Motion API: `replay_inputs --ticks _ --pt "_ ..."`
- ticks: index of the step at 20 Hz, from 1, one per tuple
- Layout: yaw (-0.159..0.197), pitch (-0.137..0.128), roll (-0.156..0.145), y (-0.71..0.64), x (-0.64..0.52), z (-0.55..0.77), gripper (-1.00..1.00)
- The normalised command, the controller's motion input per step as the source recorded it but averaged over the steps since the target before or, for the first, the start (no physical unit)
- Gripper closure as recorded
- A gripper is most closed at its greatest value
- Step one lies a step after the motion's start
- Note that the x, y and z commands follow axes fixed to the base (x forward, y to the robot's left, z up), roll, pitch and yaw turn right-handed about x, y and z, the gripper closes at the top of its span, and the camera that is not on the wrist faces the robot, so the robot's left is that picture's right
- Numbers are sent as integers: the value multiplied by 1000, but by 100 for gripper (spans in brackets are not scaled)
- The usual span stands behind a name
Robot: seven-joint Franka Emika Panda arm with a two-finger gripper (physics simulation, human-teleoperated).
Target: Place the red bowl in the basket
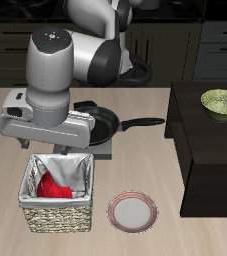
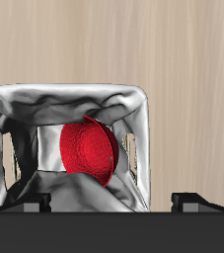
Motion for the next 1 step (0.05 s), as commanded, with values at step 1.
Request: replay_inputs --ticks 1 --pt "-54 -6 -39 -144 -153 57 -100"
